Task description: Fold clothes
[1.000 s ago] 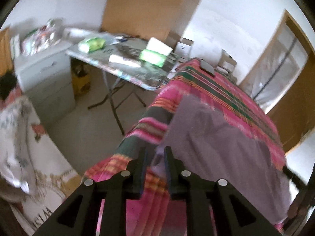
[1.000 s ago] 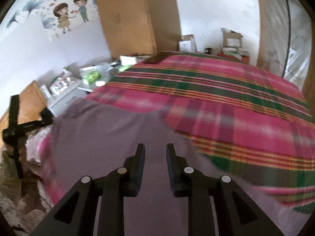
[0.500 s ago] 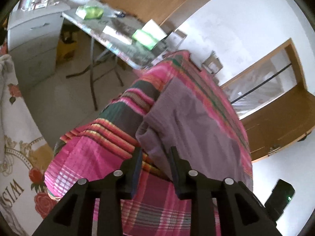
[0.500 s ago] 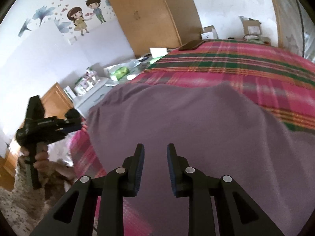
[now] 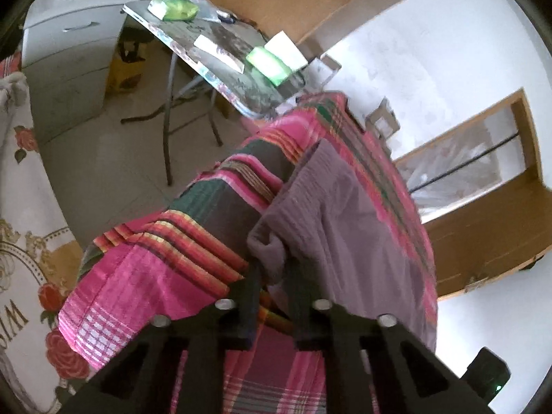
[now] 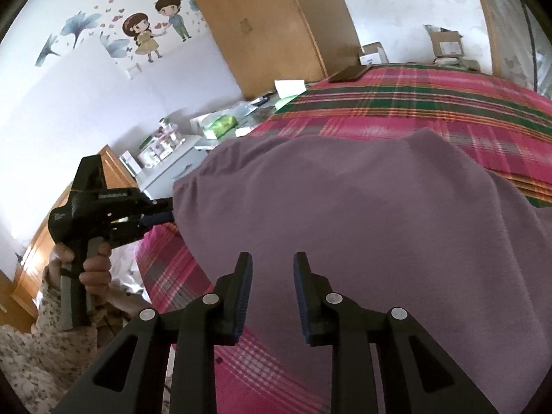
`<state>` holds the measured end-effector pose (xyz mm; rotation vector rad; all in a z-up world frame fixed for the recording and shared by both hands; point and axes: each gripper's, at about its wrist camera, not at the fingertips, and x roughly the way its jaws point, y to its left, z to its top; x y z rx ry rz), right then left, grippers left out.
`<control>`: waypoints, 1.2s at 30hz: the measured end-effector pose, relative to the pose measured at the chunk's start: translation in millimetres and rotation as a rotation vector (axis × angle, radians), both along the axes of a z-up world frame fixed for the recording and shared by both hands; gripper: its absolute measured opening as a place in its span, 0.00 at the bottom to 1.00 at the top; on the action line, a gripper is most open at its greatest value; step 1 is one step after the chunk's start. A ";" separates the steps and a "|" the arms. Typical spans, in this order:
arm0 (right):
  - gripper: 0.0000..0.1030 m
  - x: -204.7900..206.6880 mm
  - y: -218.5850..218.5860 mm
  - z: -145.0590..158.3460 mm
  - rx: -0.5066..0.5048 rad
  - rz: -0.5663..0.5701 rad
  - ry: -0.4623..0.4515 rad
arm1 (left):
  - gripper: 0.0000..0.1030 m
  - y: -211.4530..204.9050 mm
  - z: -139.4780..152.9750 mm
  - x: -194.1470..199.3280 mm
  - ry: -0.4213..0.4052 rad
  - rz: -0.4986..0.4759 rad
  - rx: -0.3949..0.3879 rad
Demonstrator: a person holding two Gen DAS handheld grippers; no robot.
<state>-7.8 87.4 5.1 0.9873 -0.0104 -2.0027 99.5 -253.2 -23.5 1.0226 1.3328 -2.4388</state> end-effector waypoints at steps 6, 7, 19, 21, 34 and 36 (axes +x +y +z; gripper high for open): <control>0.25 3.0 -3.7 -1.2 0.009 0.002 0.007 | 0.07 -6.8 16.4 20.7 0.098 0.047 -0.048; 0.25 2.6 -4.1 -1.9 0.008 0.004 0.003 | 0.07 -8.2 12.5 19.6 0.080 0.048 -0.047; 0.25 5.8 -18.5 -10.7 0.033 0.029 -0.021 | 0.08 -17.5 -13.1 20.4 0.041 0.044 0.019; 0.25 8.0 -23.1 -11.4 0.043 0.041 -0.015 | 0.10 -18.0 -13.7 21.4 0.045 0.037 0.024; 0.25 34.8 -117.9 2.4 0.127 0.232 0.217 | 0.22 -32.5 -23.3 31.8 0.124 0.051 0.219; 0.25 34.7 -130.3 2.9 0.114 0.252 0.215 | 0.25 -34.4 -22.9 33.2 0.144 0.056 0.239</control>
